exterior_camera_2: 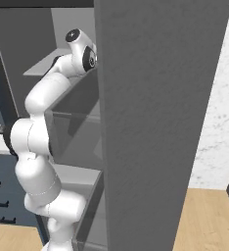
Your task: Place one lime and one fish in each tupperware on the nearby counter, to pack two identical lunches.
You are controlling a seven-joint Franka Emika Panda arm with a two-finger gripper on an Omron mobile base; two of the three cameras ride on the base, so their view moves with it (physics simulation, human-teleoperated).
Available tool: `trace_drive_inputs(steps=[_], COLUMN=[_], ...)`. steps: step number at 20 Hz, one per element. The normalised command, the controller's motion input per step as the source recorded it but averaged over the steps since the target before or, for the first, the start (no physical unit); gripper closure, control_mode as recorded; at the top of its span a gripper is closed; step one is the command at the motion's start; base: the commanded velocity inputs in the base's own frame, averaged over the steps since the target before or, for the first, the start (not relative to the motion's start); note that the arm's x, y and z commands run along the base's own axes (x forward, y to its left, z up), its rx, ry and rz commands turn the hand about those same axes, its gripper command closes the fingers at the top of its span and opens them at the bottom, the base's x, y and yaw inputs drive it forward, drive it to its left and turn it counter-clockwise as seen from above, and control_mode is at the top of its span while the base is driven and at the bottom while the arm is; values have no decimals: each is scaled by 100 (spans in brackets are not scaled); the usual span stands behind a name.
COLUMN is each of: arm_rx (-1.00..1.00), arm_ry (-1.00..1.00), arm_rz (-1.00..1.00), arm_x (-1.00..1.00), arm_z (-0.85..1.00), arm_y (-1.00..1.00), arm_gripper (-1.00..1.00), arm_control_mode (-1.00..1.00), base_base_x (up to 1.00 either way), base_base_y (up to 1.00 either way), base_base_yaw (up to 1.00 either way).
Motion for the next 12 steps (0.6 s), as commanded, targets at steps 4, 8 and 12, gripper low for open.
trace_drive_inputs(steps=[4, 8, 12], arm_rx=[0, -5, -6], arm_ry=[-7, -33, -18], arm_rz=[0, 4, 4], arm_x=[-56, -100, -100], arm_z=[6, 33, -3], arm_y=[13, 47, 63], arm_gripper=[100, 100, 100], arm_control_mode=[-100, -100, -100], base_base_x=[0, 0, 0], base_base_y=[0, 0, 0], base_base_yaw=[0, 0, 0])
